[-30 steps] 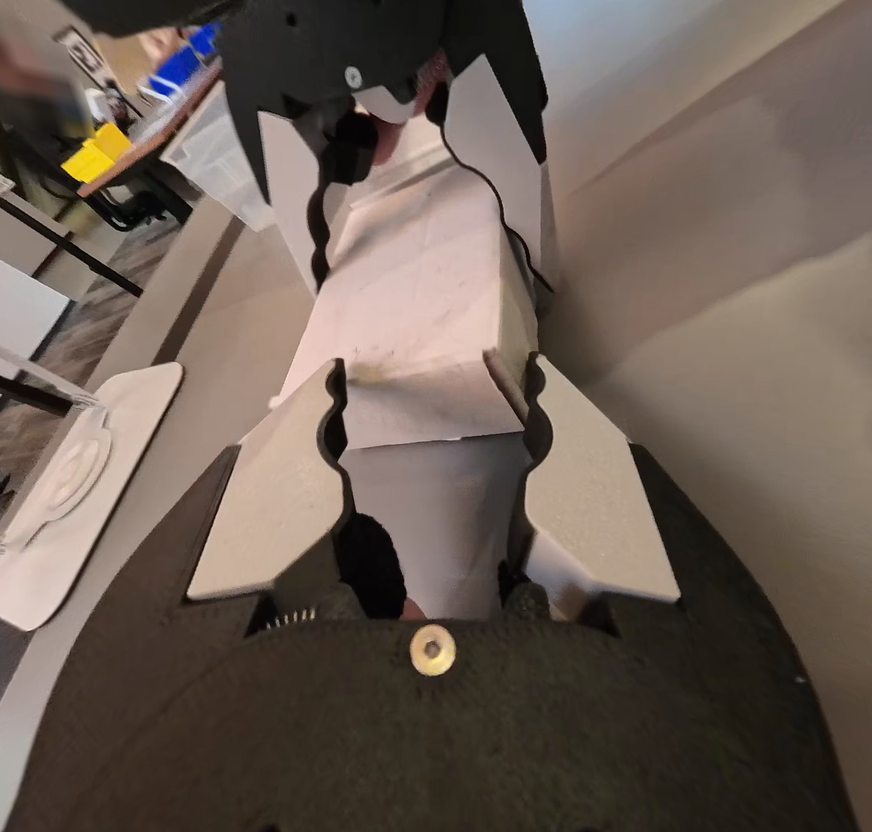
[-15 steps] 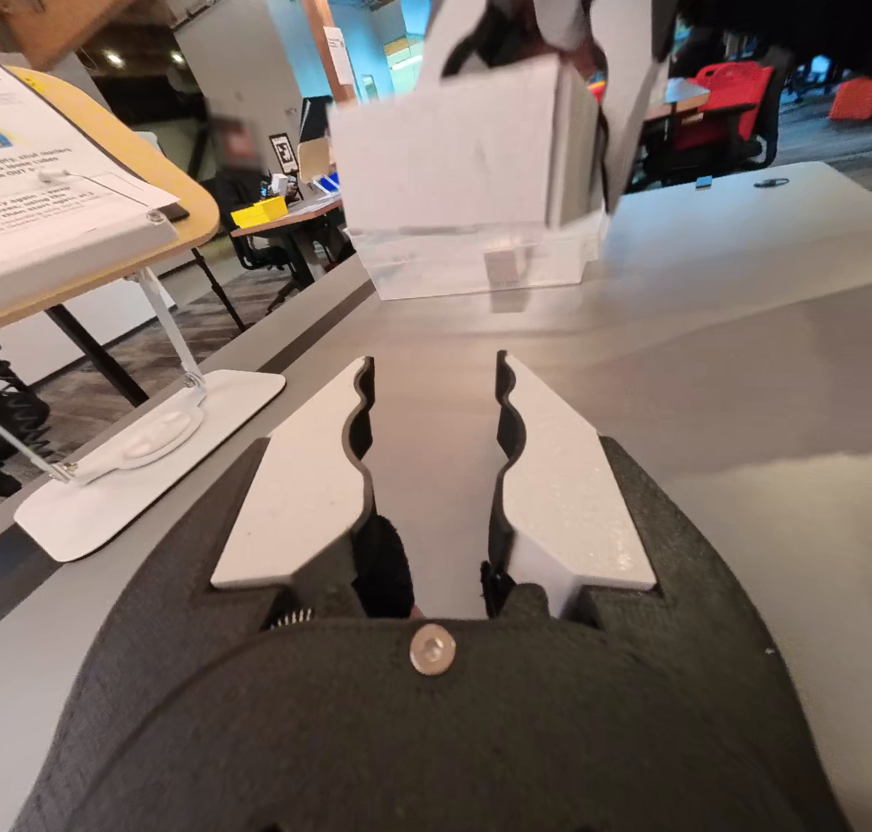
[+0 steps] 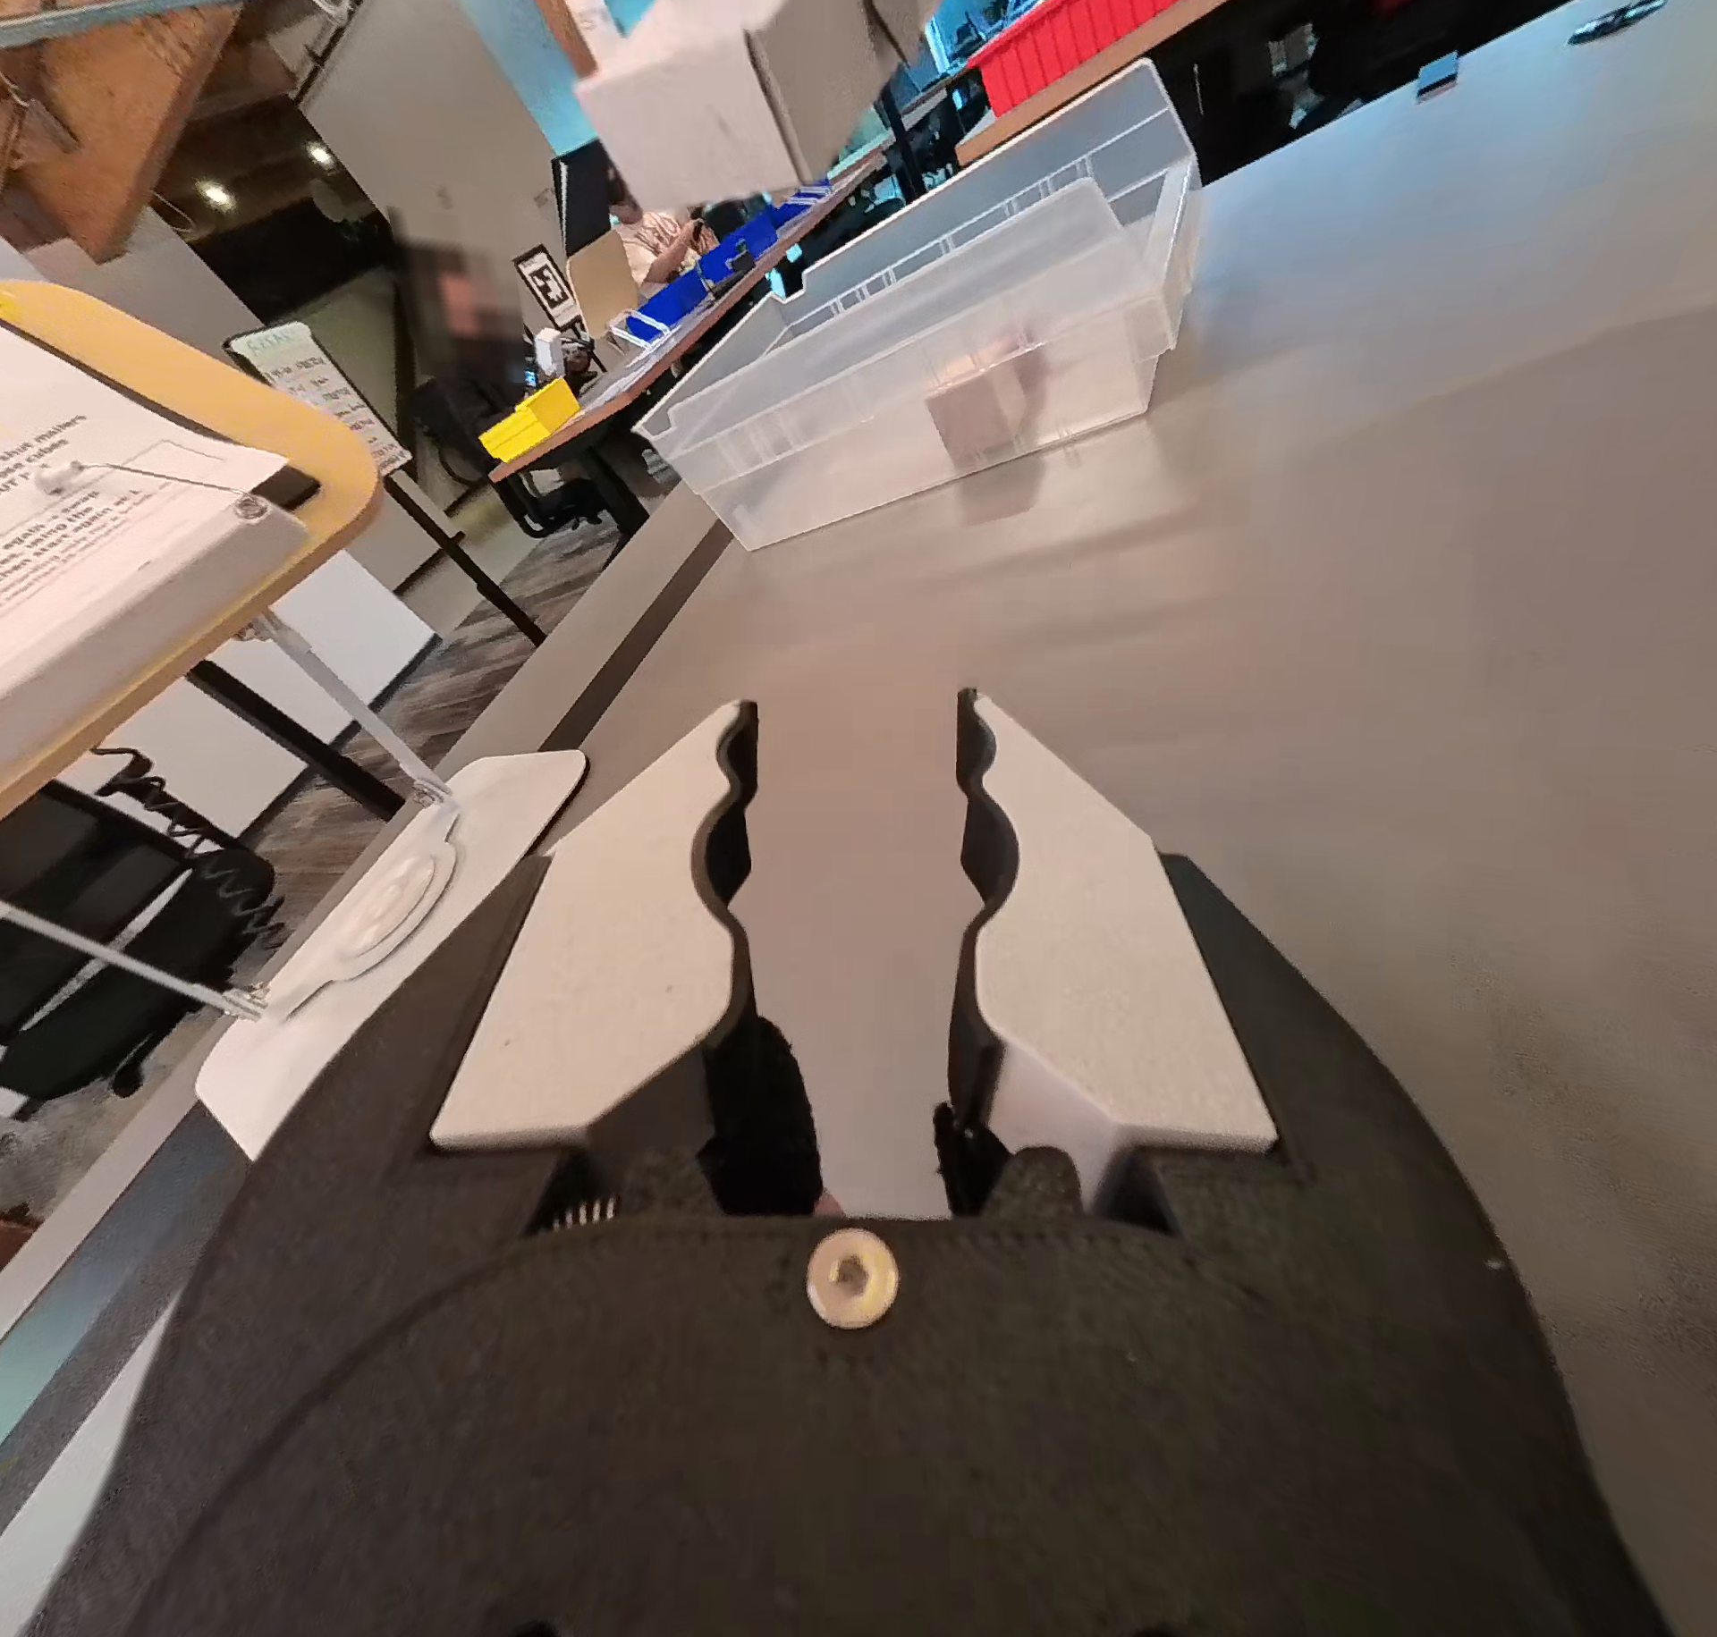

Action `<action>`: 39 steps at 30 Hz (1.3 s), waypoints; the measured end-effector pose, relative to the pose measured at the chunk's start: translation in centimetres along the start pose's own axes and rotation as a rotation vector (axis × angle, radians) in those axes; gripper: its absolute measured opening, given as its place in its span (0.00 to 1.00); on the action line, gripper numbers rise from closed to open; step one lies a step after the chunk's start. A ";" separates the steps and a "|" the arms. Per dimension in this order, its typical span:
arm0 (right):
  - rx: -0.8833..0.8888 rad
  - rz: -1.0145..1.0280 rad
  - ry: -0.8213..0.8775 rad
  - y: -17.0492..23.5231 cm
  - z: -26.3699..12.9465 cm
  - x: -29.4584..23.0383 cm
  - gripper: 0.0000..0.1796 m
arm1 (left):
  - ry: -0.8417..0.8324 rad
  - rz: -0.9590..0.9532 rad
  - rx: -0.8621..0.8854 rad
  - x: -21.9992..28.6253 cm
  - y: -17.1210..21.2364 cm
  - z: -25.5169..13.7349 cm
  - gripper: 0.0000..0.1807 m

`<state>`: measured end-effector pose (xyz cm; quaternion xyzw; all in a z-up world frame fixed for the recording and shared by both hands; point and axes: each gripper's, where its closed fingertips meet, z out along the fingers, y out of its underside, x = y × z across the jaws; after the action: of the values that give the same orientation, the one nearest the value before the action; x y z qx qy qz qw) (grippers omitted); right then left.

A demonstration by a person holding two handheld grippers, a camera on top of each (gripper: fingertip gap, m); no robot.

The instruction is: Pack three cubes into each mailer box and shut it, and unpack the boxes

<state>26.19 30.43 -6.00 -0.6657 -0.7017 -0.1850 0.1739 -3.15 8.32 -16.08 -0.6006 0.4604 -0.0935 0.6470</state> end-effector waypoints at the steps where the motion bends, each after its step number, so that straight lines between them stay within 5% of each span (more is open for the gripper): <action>1: -0.028 -0.008 -0.015 0.9 1.0 0.1 0.75 | -0.005 0.007 -0.002 0.0 0.0 0.1 0.23; 17: -0.128 -0.181 -0.185 1.6 13.5 -1.2 0.76 | 0.004 0.072 -0.030 0.6 0.4 1.0 0.21; 25: -0.220 -0.234 -0.233 1.8 16.7 -1.7 0.76 | 0.020 0.075 -0.029 0.9 0.4 1.0 0.22; 30: -0.260 -0.214 -0.142 2.1 15.0 0.4 0.79 | 0.032 0.081 -0.035 1.0 0.4 1.1 0.22; 34: -0.228 -0.156 0.026 0.5 9.6 2.8 0.75 | 0.032 0.096 -0.040 1.2 0.5 1.3 0.23; 39: 0.117 -0.160 0.230 -11.1 -0.6 -0.7 0.66 | 0.044 0.099 -0.042 1.4 0.5 1.4 0.31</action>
<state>15.19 28.98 -6.14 -0.5709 -0.7374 -0.2322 0.2764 -1.63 8.53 -17.41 -0.5885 0.5053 -0.0647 0.6278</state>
